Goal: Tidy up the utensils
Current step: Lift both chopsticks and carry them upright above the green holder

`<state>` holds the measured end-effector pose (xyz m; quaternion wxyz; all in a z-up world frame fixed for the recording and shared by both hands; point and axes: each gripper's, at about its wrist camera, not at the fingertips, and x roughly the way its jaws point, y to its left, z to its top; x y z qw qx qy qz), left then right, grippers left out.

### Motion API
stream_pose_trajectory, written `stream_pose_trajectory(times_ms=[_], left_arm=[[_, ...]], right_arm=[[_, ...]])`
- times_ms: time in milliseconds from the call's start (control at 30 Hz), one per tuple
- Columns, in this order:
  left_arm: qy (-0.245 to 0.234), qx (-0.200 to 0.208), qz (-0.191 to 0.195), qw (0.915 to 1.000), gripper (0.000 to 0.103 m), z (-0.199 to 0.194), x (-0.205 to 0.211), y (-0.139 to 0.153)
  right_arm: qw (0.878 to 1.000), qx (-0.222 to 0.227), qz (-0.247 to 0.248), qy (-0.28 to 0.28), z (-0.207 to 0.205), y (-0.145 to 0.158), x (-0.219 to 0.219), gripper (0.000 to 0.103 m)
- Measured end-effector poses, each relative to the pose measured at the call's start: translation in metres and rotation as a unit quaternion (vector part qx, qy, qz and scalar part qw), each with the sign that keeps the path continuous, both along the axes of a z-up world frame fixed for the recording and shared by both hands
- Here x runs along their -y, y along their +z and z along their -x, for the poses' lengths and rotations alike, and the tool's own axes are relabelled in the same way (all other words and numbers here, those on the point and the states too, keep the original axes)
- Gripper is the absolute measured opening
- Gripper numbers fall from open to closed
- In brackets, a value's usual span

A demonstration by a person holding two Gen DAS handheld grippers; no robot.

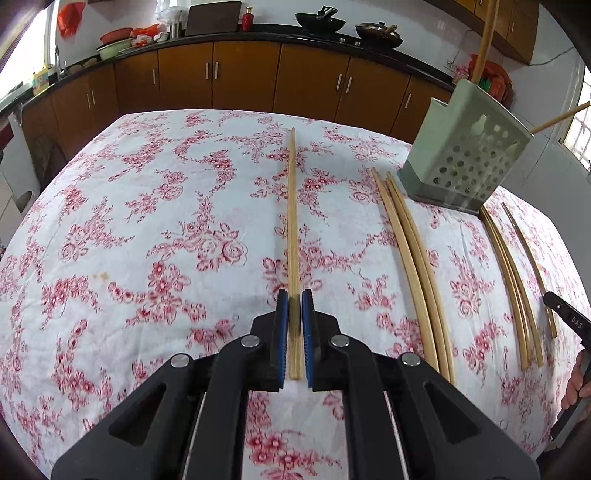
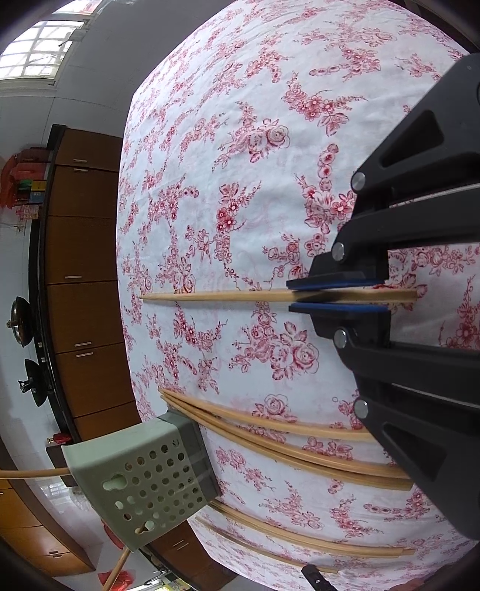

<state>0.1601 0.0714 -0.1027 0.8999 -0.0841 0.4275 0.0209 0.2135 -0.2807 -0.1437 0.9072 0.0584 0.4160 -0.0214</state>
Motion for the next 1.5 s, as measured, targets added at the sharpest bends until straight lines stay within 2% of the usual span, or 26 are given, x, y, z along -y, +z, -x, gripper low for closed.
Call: stream_pose_trajectory(times_ms=[133, 300, 433, 600, 700, 867, 1500], left_arm=[[0.002, 0.0, 0.0, 1.0, 0.008, 0.008, 0.002, 0.0], [-0.001, -0.004, -0.033, 0.9995, 0.007, 0.007, 0.011, 0.001], [0.004, -0.001, -0.02, 0.9998, 0.007, 0.009, 0.003, 0.005], [0.009, 0.056, 0.0, 0.9984, 0.007, 0.02, -0.01, 0.038], [0.012, 0.099, 0.009, 0.9949, 0.007, 0.028, -0.017, 0.066], [0.016, 0.145, 0.017, 0.9891, 0.007, 0.033, -0.021, 0.099], [0.02, 0.203, 0.023, 0.9787, 0.007, 0.035, -0.023, 0.141]], right_arm=[[1.0, 0.0, -0.002, 0.0, 0.003, 0.0, 0.002, 0.008], [1.0, 0.0, 0.008, 0.002, 0.004, 0.001, 0.001, 0.008], [1.0, 0.021, 0.002, -0.001, 0.014, 0.014, 0.006, 0.008], [0.997, 0.073, 0.001, -0.005, 0.028, 0.048, 0.015, 0.008], [0.994, 0.106, -0.004, -0.008, 0.034, 0.071, 0.019, 0.008], [0.989, 0.15, -0.009, -0.005, 0.04, 0.1, 0.022, 0.008], [0.983, 0.178, -0.035, -0.015, 0.04, 0.117, 0.027, 0.008]])
